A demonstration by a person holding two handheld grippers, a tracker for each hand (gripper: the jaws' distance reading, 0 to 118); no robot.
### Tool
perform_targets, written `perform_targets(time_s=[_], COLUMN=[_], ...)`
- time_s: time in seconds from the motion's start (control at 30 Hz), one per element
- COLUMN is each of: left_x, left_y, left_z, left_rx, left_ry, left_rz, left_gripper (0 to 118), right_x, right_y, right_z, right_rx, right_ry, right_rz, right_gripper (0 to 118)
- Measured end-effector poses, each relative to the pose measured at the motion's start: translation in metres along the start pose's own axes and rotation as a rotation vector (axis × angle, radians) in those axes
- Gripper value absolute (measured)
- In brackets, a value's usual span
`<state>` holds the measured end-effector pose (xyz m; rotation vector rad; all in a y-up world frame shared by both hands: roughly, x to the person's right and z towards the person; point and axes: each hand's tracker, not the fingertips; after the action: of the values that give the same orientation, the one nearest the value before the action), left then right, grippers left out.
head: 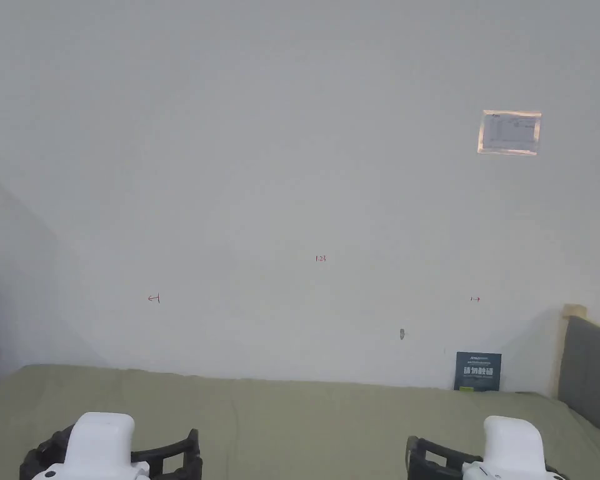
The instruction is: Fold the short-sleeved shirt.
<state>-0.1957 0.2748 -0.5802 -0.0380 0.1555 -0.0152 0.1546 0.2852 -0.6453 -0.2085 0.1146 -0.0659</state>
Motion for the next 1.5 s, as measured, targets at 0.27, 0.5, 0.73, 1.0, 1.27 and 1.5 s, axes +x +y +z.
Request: perform_targets(time_s=[0.27, 0.5, 0.73, 1.0, 1.27, 1.5], left_x=[0.000, 0.002, 0.003, 0.004, 0.005, 0.007], left_y=[-0.001, 0.001, 0.002, 0.002, 0.001, 0.000], left_z=[0.001, 0.003, 0.005, 0.006, 0.007, 0.007], left_rx=[0.007, 0.013, 0.016, 0.019, 0.016, 0.018], left_ry=[-0.003, -0.010, -0.016, -0.020, -0.024, -0.026], left_rz=[0.001, -0.001, -0.006, -0.007, -0.008, -0.016], left_gripper=[118, 118, 118, 118, 118, 118], right_x=[0.008, 0.009, 0.008, 0.007, 0.010, 0.011], right_y=[0.002, 0.001, -0.002, -0.003, -0.003, -0.005], right_z=[0.010, 0.011, 0.015, 0.016, 0.016, 0.015], right_rx=[0.129, 0.147, 0.163, 0.176, 0.178, 0.181], right_ry=[0.049, 0.041, 0.074, 0.086, 0.083, 0.083], right_rz=[0.061, 0.105, 0.120, 0.123, 0.115, 0.117], right_gripper=[118, 118, 118, 118, 118, 118])
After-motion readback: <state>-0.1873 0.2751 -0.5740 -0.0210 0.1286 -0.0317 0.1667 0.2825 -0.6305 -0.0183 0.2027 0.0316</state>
